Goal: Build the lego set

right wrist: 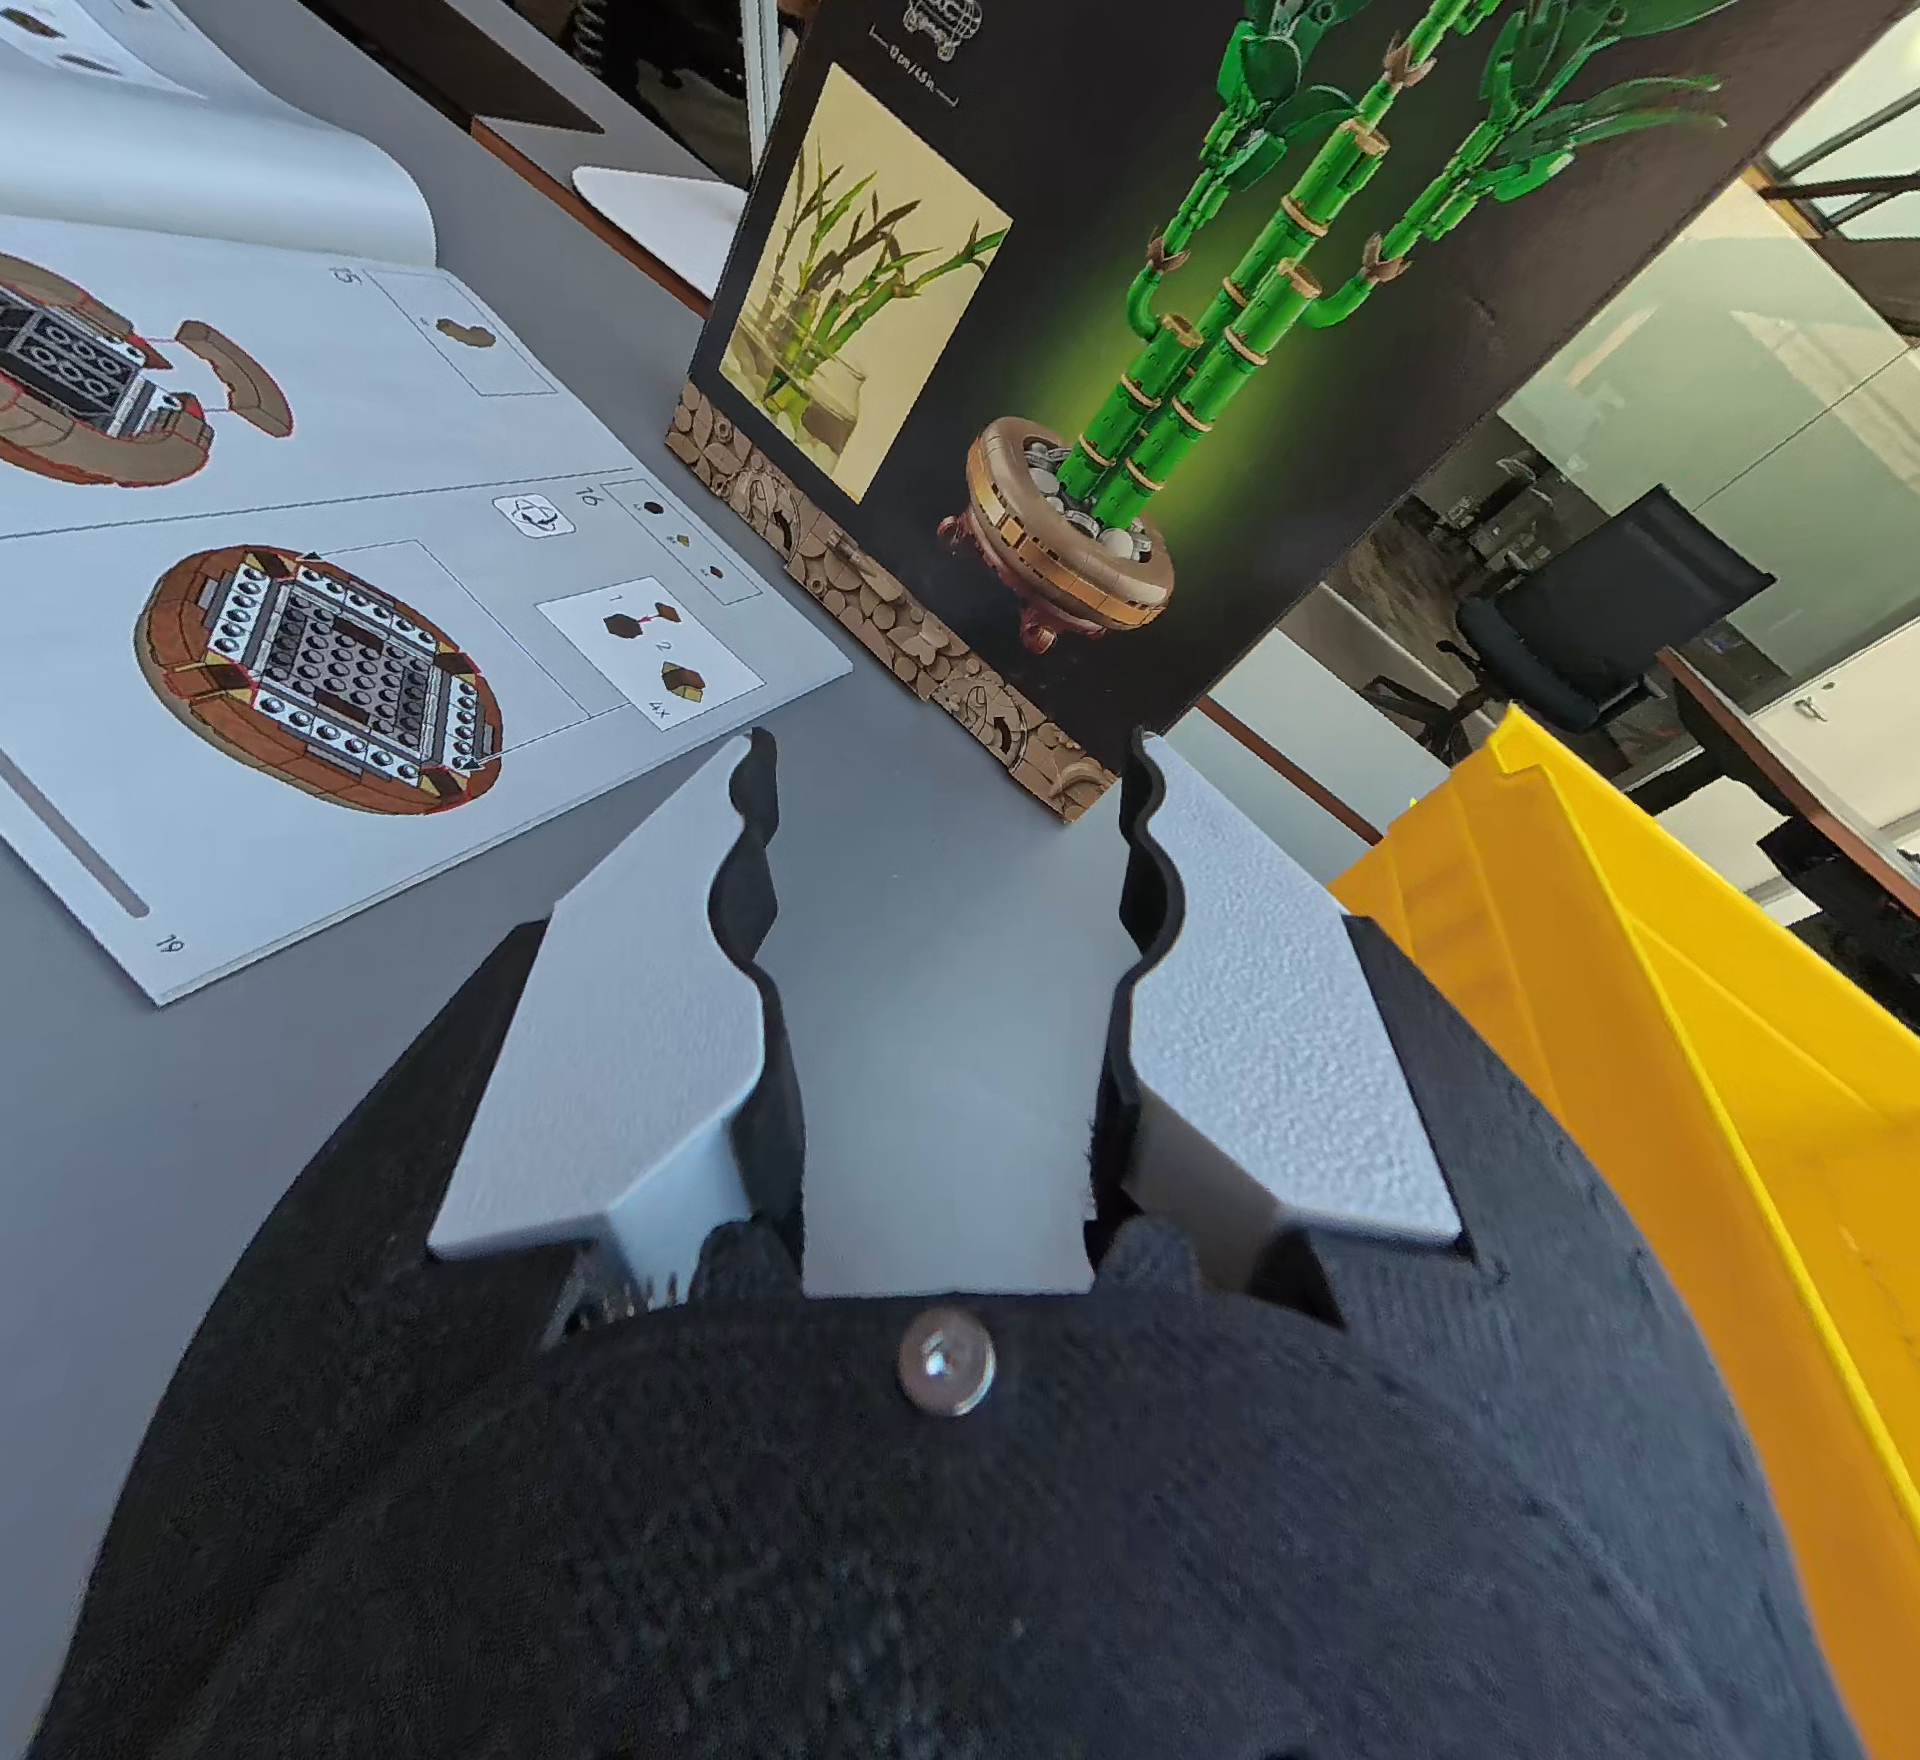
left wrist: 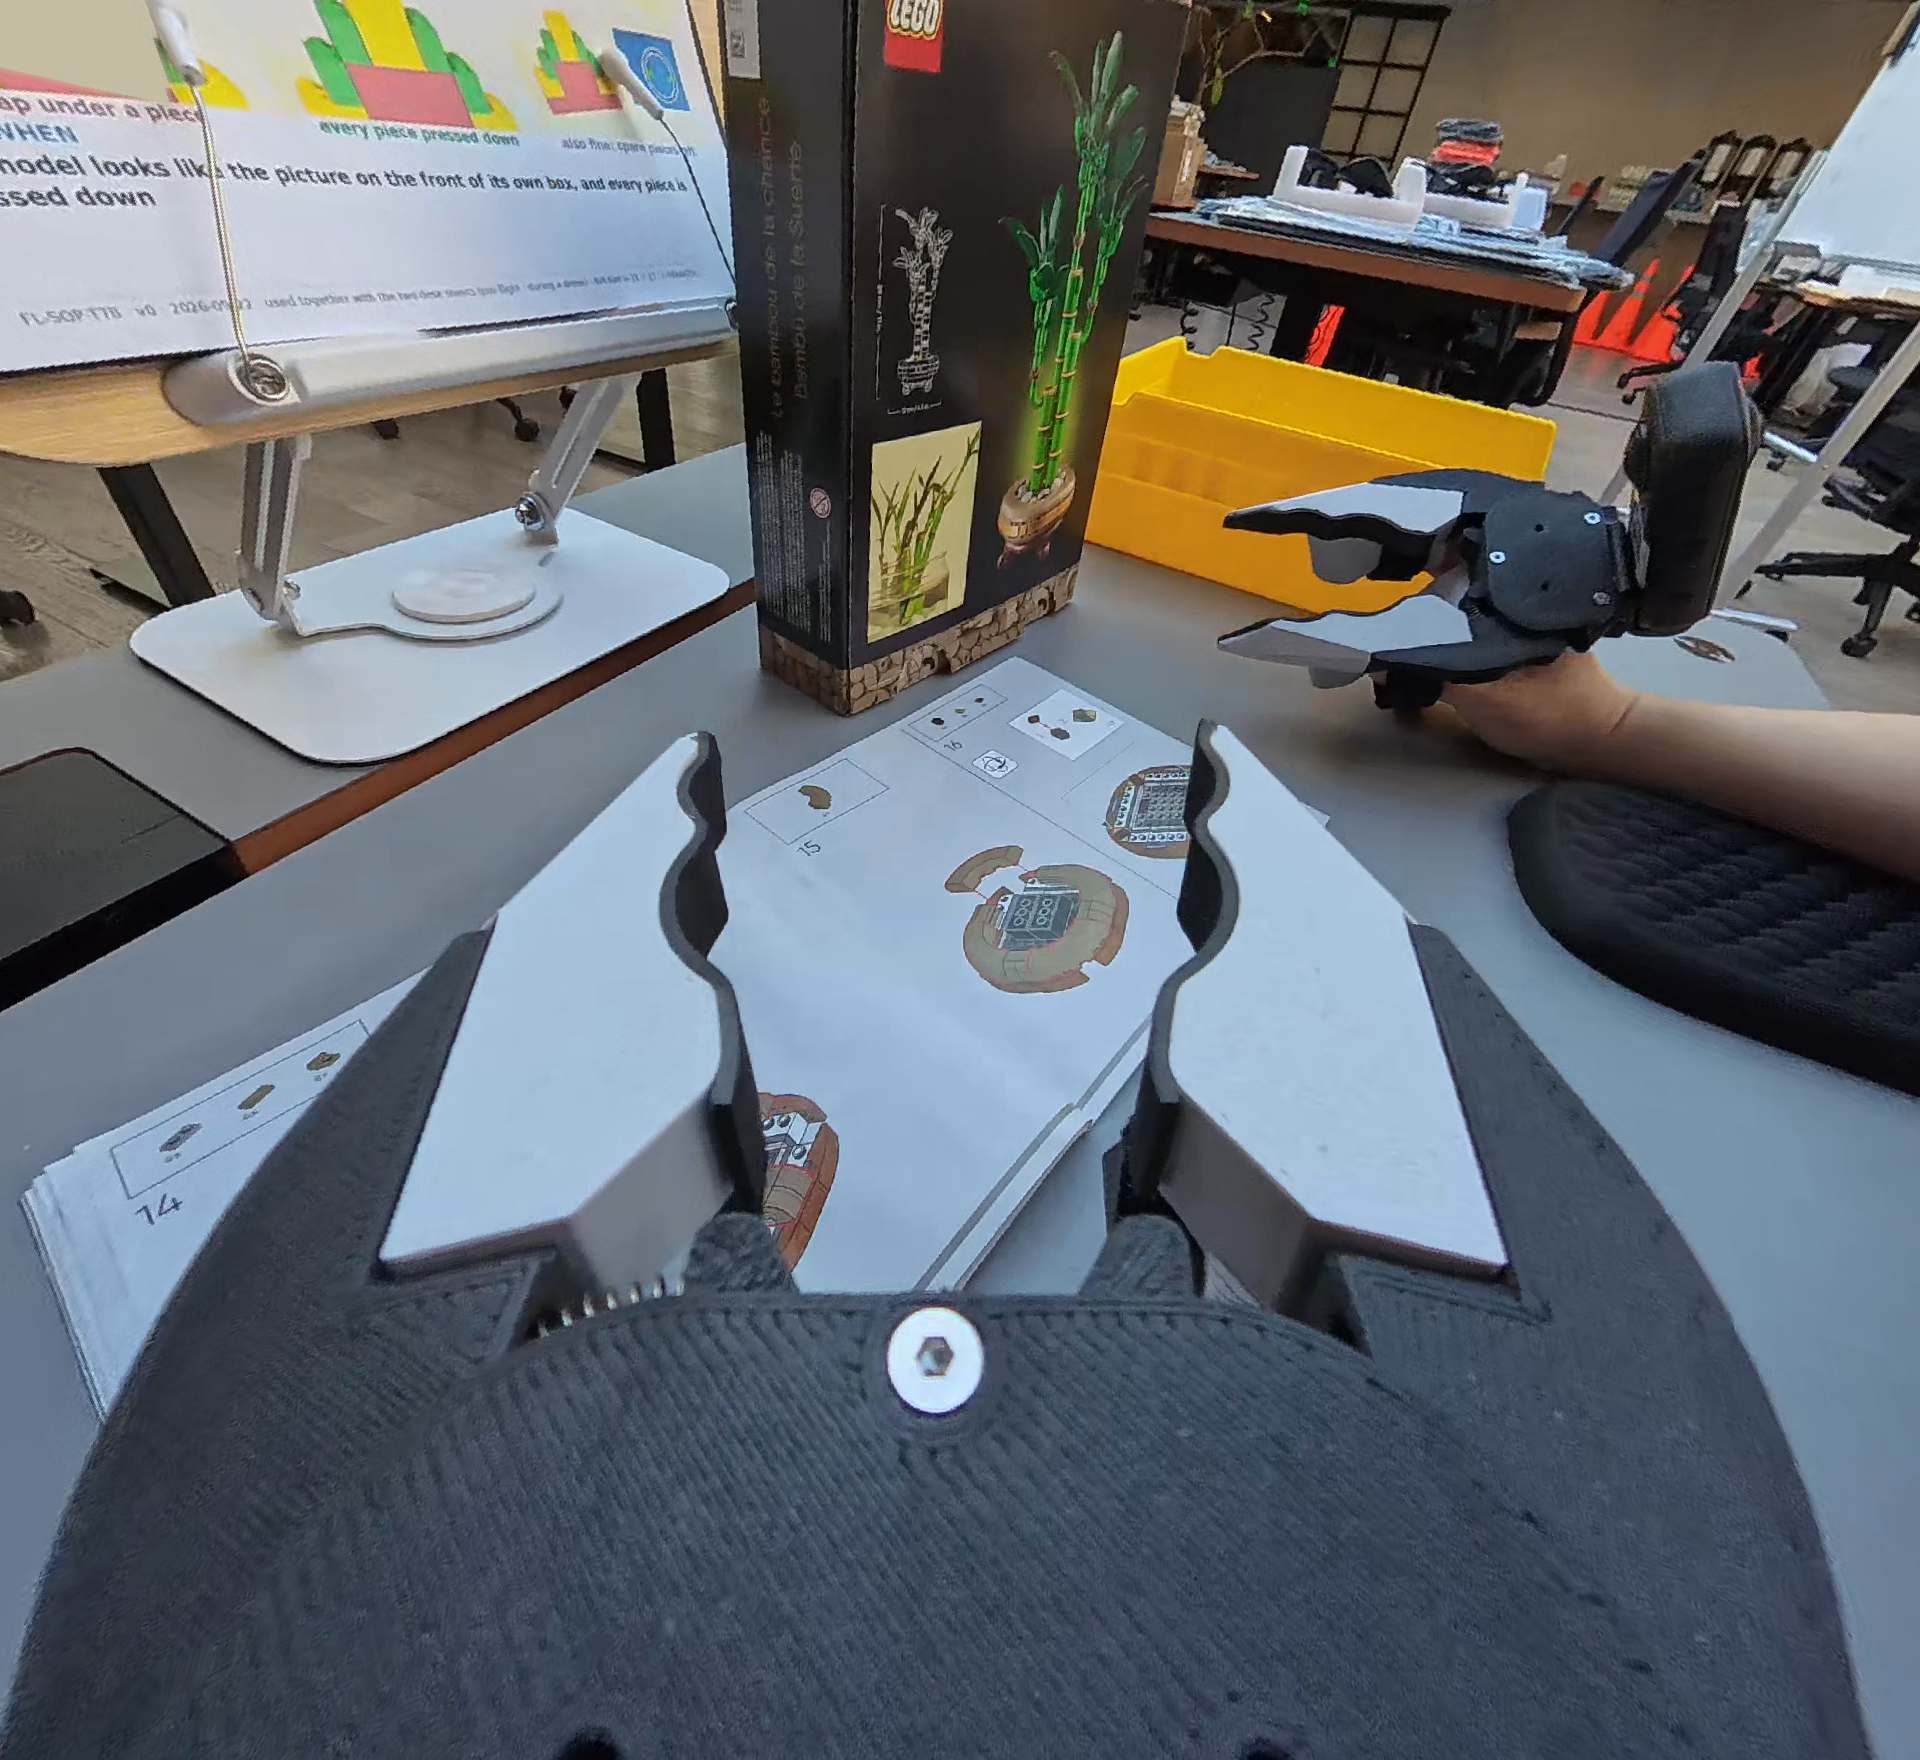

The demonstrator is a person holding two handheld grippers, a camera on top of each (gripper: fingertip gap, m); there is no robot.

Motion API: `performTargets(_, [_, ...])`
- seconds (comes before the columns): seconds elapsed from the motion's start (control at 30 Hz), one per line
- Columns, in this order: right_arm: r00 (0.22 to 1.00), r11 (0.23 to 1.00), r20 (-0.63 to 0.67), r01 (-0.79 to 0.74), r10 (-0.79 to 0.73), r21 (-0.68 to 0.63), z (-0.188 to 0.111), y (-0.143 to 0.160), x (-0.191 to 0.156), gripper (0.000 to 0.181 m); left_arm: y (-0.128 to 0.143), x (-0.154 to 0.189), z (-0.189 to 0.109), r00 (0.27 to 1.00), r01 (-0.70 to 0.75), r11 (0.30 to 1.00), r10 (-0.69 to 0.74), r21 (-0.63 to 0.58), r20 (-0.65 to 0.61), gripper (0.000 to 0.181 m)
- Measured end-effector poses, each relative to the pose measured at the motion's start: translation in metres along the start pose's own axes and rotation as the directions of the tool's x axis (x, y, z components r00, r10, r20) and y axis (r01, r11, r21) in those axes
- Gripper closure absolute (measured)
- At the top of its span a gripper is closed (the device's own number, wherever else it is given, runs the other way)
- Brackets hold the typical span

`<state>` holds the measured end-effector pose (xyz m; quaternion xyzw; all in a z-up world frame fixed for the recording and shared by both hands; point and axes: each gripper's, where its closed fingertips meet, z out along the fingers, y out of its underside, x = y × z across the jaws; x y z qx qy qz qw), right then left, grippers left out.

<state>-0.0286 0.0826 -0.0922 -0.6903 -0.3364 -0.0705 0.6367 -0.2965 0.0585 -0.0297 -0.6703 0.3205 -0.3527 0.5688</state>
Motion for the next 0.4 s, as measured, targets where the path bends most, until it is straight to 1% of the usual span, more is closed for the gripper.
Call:
performTargets(0.1, [1.0,1.0,0.0,0.025,-0.025,-0.016,0.002,0.002,-0.002,0.117,-0.006,0.002,-0.004,1.0,-0.008,1.0,0.008,0.028,-0.008,0.092])
performTargets(0.2, [0.999,0.999,-0.005,0.041,-0.041,-0.031,0.003,0.004,-0.002,0.118,-0.007,0.001,-0.007,1.0,-0.019,0.999,0.019,0.032,-0.01,0.09])
performTargets(0.27, [0.999,0.998,-0.006,0.054,-0.054,-0.039,0.004,0.005,-0.003,0.119,-0.007,0.002,-0.008,0.999,-0.007,0.999,0.008,0.039,-0.033,0.086])
performTargets(0.4, [0.997,0.996,-0.013,0.074,-0.075,-0.056,0.005,0.008,-0.003,0.121,-0.014,0.004,-0.011,0.998,0.03,0.996,-0.025,0.079,-0.063,0.085])
